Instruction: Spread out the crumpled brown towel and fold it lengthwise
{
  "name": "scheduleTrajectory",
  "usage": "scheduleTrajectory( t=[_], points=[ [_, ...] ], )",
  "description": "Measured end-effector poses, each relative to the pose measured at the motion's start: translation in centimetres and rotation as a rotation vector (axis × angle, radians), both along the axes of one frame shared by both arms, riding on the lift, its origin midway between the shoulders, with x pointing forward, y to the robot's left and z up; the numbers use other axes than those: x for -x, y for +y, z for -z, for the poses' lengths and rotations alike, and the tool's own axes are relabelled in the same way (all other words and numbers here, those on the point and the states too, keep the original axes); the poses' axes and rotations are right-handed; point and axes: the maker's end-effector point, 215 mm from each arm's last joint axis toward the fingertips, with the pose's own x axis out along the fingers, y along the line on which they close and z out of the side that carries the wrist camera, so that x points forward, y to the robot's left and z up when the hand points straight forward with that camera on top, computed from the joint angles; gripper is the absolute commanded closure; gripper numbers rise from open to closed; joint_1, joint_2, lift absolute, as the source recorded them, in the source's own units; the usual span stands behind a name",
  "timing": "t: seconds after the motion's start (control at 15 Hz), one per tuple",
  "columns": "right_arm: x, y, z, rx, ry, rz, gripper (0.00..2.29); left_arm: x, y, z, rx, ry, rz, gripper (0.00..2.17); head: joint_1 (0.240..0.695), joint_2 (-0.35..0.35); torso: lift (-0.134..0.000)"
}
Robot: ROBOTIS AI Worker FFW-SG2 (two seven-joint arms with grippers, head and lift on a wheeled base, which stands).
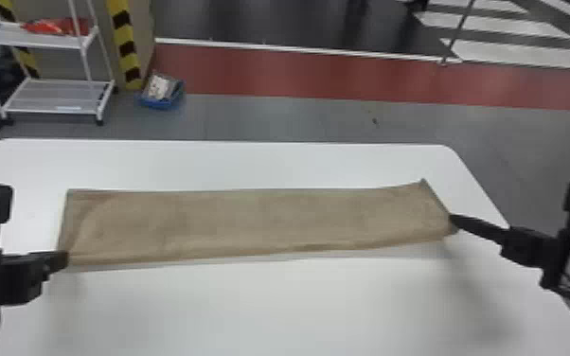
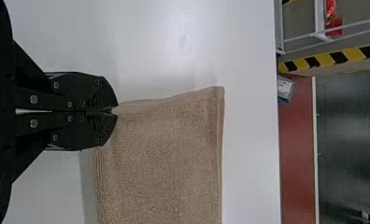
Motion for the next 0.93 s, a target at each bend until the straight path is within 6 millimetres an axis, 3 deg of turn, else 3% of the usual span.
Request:
scheduleTrajectory(
  t=[0.33, 0.53, 0.6, 0.67, 0.73, 0.8, 0.87, 0.93],
  points=[
    [3.9, -1.5, 0.1, -0.04, 0.001, 0.035, 1.48, 1.6, 0.0, -0.3, -0.013, 0.004, 0.008, 1.79, 0.695, -0.19, -0.125],
    [4.1, -2.3, -0.2, -0.024, -0.014, 0.042, 1.47, 2.1, -0.6, -0.1, -0.018, 0.015, 0.018, 1.78, 0.695, -0.205, -0.125],
    [3.8, -2.3, -0.2, -0.016, -0.017, 0.039, 1.38, 2.3, -0.8, 0.0, -0.021, 0.019, 0.022, 1.68, 0.695, -0.21, -0.125],
    [3.5, -2.1, -0.2, -0.002, -0.023, 0.034, 1.26, 2.6, -0.9, 0.1, -0.029, 0.022, 0.025, 1.45, 0.695, -0.211, -0.125],
    [3.2, -1.9, -0.1, 0.008, -0.026, 0.028, 0.95, 3.0, -1.0, 0.0, -0.036, 0.023, 0.026, 0.9, 0.695, -0.21, -0.125],
    [3.0, -1.6, 0.0, 0.013, -0.029, 0.022, 0.38, 3.2, -1.0, -0.2, -0.041, 0.017, 0.026, 0.24, 0.695, -0.208, -0.125],
    [2.9, -1.3, 0.1, 0.013, -0.032, 0.02, 0.06, 3.3, -0.9, -0.5, -0.043, 0.01, 0.025, 0.07, 0.695, -0.205, -0.125],
    [2.8, -1.1, 0.0, 0.008, -0.038, 0.021, 0.05, 3.3, -0.7, -0.8, -0.044, 0.001, 0.022, 0.07, 0.695, -0.196, -0.125]
  ],
)
